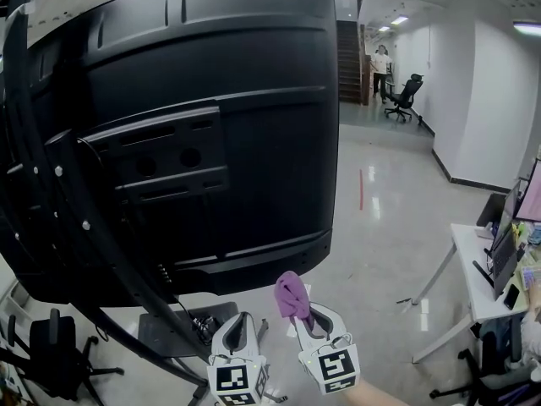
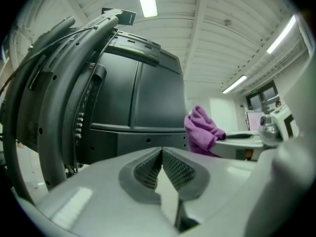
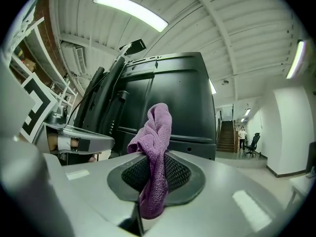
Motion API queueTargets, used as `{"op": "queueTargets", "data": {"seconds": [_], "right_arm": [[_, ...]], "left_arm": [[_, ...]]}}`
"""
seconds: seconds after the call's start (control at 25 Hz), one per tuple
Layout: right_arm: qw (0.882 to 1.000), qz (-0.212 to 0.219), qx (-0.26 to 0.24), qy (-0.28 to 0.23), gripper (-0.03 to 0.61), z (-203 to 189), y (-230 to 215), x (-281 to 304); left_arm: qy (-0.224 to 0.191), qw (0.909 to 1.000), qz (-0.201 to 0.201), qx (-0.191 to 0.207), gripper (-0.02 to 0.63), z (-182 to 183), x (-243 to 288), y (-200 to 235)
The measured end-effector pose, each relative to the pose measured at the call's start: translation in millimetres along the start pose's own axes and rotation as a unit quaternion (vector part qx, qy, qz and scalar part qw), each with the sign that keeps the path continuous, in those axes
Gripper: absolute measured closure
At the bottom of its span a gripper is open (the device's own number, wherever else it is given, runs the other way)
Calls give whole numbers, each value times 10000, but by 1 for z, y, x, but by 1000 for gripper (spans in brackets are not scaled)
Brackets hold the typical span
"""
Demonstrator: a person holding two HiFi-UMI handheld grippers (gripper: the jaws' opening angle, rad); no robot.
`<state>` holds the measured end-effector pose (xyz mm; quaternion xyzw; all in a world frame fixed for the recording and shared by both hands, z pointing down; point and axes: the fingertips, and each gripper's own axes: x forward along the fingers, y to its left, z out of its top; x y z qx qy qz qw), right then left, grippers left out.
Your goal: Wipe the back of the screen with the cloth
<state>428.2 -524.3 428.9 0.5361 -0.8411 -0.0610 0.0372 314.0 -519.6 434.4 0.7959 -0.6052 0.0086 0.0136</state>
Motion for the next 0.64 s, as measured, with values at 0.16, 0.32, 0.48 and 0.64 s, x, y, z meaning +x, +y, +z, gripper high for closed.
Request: {"op": "queueTargets", "data": {"seconds": [0.16, 0.32, 0.48, 0.64], "right_arm": [[10000, -15, 31, -66, 523, 6, -4, -3], [9999, -38, 44, -83, 523, 10, -6, -7], [10000, -51, -28, -66, 523, 8, -4, -12], [10000, -84, -16, -49, 523, 7, -2, -15]], "left_arm": [[-30, 10000, -56, -62, 606, 5, 0, -4], [18, 9998, -119, -142, 606, 5, 1, -7], [51, 9997, -169, -151, 606, 4, 0, -9], [53, 9996, -207, -189, 606, 5, -1, -9]]}}
